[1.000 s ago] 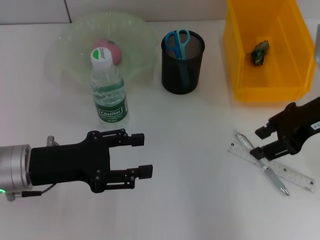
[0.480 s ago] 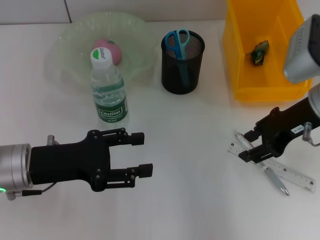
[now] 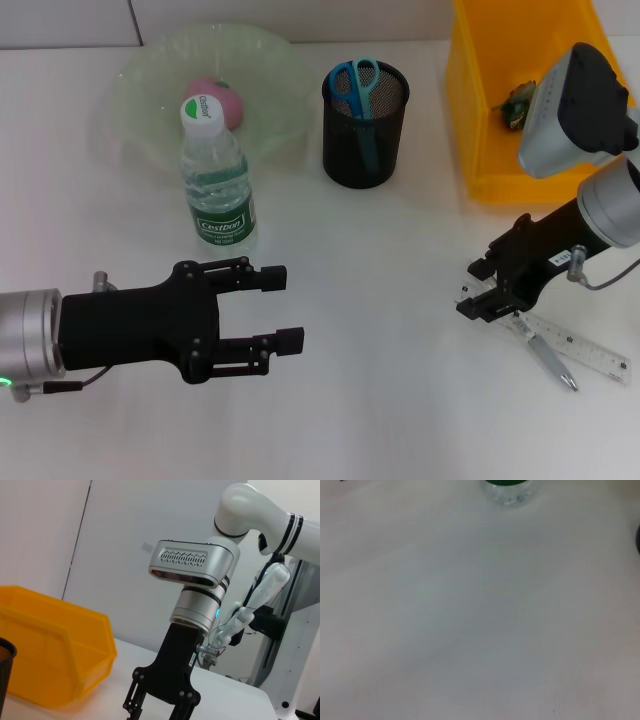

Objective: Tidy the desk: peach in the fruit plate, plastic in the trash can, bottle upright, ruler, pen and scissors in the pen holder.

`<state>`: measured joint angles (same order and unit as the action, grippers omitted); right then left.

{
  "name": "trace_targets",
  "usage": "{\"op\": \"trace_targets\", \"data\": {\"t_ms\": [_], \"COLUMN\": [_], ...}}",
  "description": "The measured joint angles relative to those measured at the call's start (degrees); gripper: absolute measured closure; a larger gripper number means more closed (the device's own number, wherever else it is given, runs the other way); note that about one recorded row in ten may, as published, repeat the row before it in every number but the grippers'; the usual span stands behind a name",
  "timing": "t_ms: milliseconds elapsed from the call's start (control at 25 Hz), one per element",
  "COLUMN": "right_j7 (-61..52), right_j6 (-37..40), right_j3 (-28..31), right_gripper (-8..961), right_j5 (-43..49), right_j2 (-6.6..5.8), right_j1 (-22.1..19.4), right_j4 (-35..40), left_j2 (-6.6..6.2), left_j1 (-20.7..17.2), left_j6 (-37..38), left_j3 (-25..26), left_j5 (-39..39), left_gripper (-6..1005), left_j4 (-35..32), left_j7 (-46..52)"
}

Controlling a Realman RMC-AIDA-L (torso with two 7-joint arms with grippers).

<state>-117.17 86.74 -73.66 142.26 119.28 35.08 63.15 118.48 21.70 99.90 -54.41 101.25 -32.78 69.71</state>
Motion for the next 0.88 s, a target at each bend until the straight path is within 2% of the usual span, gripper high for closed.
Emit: {"op": "trace_targets", "data": {"t_ms": [360, 760, 880], "right_j7": [-0.7, -0.8, -0.8], "right_j6": [-2.7, -2.7, -2.6], "right_j3": [-3.4, -3.8, -3.7], "right_gripper": [438, 497, 568], "right_j5": [-0.1, -0.2, -0.5], "right_j2": [0.17, 0.17, 0.17], "right_j1": [0.9, 0.8, 0.6], "right_j4": [-2.0, -2.3, -1.4], "left_j2": [0.00, -0.09, -0.09], "left_j1": [-0.4, -0.3, -0.3], "left_j6": [-0.3, -0.4, -0.4], "left_j3": [0.0, 0.0, 0.0], "left_j5": [0.0, 0.0, 0.0], "left_gripper": [256, 256, 256], "left_j4": [0.0, 0.0, 0.0], "left_j7": [0.0, 0.0, 0.1]}}
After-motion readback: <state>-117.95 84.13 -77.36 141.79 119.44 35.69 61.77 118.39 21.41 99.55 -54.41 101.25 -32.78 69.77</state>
